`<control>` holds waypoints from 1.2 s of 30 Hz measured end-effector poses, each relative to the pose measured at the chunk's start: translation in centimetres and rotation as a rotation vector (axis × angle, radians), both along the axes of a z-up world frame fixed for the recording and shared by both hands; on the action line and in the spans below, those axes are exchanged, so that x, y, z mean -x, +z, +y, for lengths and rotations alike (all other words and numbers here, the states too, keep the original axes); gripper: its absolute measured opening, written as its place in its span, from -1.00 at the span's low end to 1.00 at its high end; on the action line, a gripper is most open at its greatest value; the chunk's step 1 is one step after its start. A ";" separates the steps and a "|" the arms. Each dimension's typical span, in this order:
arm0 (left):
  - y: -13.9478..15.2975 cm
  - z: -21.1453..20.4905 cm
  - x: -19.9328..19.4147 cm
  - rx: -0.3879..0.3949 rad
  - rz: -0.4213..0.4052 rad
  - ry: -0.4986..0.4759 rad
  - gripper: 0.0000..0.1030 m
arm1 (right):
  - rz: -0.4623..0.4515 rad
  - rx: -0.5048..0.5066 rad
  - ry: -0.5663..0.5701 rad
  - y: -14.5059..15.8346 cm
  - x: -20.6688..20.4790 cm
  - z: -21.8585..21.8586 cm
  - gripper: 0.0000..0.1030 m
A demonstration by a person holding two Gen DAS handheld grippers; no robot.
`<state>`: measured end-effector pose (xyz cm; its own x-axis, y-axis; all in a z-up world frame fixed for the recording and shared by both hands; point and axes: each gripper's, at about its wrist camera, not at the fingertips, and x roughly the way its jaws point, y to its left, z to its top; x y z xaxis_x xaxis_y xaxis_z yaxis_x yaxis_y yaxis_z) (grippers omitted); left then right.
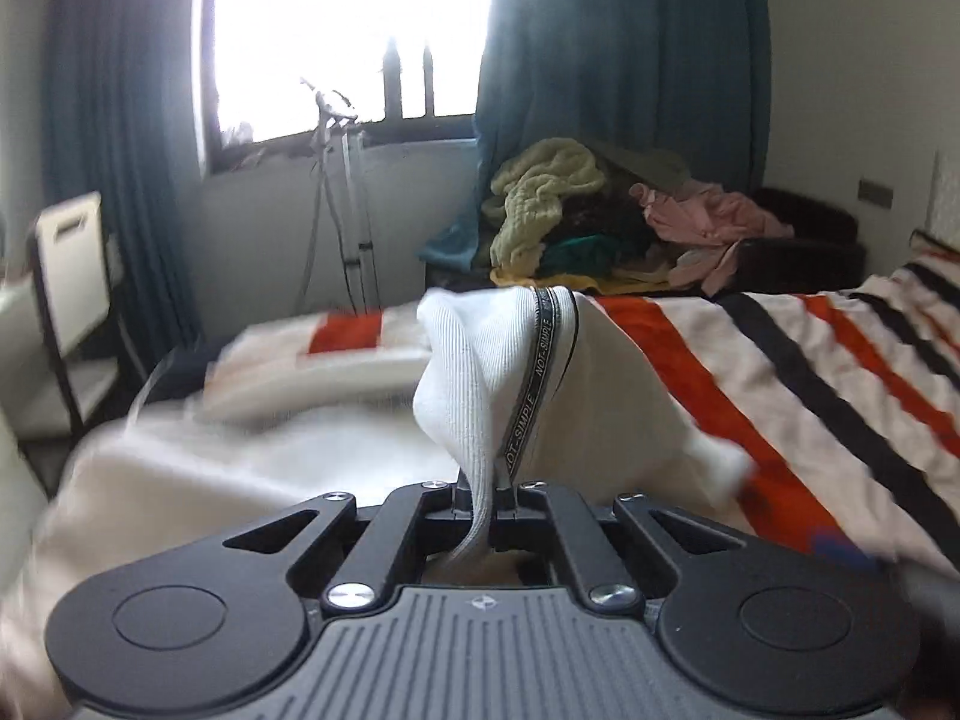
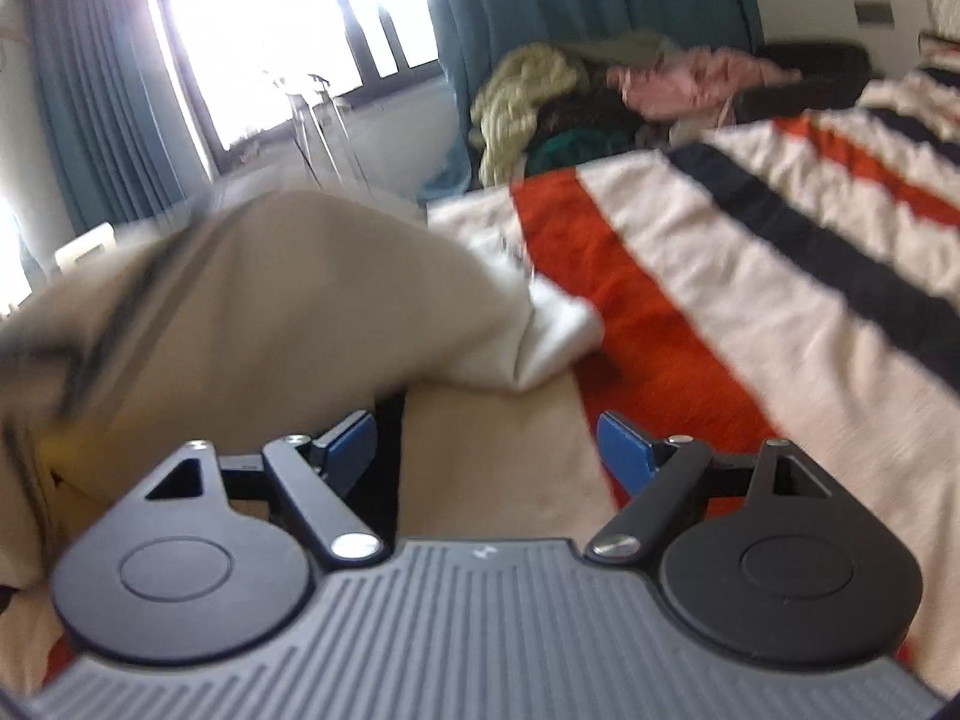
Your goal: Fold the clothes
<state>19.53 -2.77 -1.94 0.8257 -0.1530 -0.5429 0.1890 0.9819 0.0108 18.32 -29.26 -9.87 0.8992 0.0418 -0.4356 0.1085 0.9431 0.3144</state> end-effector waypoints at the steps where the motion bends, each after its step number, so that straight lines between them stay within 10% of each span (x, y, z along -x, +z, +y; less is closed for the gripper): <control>1: -1.0 0.4 2.1 0.029 0.016 0.014 -0.96 | -0.016 0.009 -0.001 0.7 0.8 -0.1 0.60; 9: -5.0 3.0 8.4 0.158 0.138 0.060 -0.83 | -0.054 -0.029 0.093 3.0 6.7 0.7 0.61; 17: -3.9 3.4 9.0 0.204 0.095 0.058 0.11 | -0.051 -0.034 0.155 4.6 5.9 1.6 0.61; 21: -3.4 3.9 9.1 0.242 0.056 0.084 0.52 | -0.018 -0.042 0.180 6.6 0.4 2.0 0.61; 36: -6.0 6.4 3.2 0.292 -0.025 0.146 0.58 | 0.214 -0.199 -0.096 4.7 -29.9 2.1 0.59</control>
